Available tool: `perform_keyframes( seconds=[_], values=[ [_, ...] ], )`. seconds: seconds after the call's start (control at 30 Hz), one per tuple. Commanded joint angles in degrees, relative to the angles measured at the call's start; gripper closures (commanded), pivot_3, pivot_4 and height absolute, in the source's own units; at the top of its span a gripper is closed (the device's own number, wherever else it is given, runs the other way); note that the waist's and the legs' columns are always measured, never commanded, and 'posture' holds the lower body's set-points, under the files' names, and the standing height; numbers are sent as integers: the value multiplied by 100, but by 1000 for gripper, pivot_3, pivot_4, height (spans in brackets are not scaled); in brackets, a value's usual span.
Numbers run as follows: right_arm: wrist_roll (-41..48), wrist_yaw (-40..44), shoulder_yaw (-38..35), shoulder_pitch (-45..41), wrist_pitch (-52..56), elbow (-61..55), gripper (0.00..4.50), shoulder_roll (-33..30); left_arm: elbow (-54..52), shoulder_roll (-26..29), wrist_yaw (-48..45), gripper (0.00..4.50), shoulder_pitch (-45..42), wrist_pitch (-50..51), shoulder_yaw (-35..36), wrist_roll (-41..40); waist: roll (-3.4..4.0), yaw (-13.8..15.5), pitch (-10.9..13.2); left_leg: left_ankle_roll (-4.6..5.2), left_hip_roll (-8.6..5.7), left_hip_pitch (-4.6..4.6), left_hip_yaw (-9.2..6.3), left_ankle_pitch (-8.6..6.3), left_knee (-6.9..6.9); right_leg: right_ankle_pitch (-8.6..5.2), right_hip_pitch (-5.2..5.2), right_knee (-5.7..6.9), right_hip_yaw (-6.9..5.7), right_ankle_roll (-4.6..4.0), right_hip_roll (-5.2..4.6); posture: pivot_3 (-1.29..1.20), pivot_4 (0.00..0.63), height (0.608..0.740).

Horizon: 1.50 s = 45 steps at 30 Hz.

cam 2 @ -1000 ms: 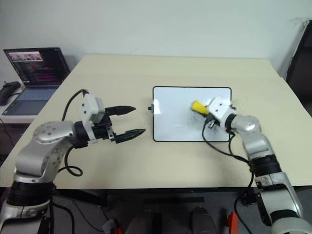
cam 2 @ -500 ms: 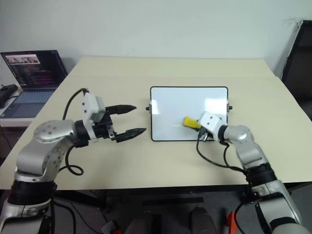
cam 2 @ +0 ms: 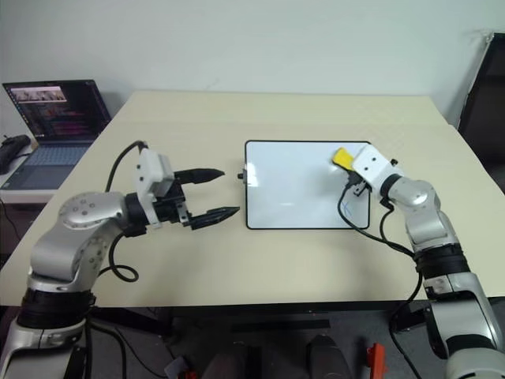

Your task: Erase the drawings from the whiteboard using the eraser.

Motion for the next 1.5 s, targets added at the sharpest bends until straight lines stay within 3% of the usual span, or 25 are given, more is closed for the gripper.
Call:
perform_keyframes(
  seconds=[0.03, 0.2, 0.33, 0.43, 0.57, 0.77, 1.5],
  values=[
    [-30, 178, 92, 194, 184, -246, 3541, 28, 49, -20, -36, 0, -169, -169, 2, 31, 0, -5, 0, 0, 0, 0, 0, 0, -1, 0, -1, -1, 0, 0, 0, 0, 150, 740],
    [424, 551, -64, 411, 524, -1164, 3541, 92, 141, -76, -62, 0, -289, -206, -62, 33, -1, -19, 3, 0, 2, -8, -2, 0, -8, 0, -11, 0, -4, 2, 1, 0, 150, 740],
    [1287, 897, -981, 366, 1134, -2024, 3541, -334, 178, 17, -135, 0, -231, -254, 4, 41, 23, 1, 21, 0, -2, -64, -5, -1, -10, 11, -58, 0, -5, 25, -1, 0, 150, 740],
    [1853, 1559, -1513, 760, 1758, -2681, 3541, -1123, 205, 163, -197, 0, -153, -263, 91, 76, 23, 86, 21, 0, -7, -124, -4, -1, -7, 28, -123, 8, -5, 7, -6, 0, 150, 740],
    [2157, 2385, -2229, 1773, 1944, -3006, 3541, -2228, 309, 370, -261, 0, -151, -310, 193, 93, 17, 142, 20, -1, -3, -131, -20, -8, -24, 17, -124, -12, -26, -1, -4, 0, 150, 740],
    [2219, 3002, -2744, 2699, 1703, -2904, 3541, -2971, 332, 488, -334, 0, -108, -351, 234, 96, 21, 72, 22, 0, 0, -140, 2, -9, -23, 23, -122, -48, -13, 10, -4, 0, 150, 740],
    [2209, 2767, -2504, 2572, 1608, -2767, 3541, -2834, 227, 443, -373, 0, -139, -250, 156, 55, 21, 96, 22, -1, 1, -139, 6, -9, -14, 36, -118, -50, -7, 17, -2, 0, 150, 740]
  ],
)
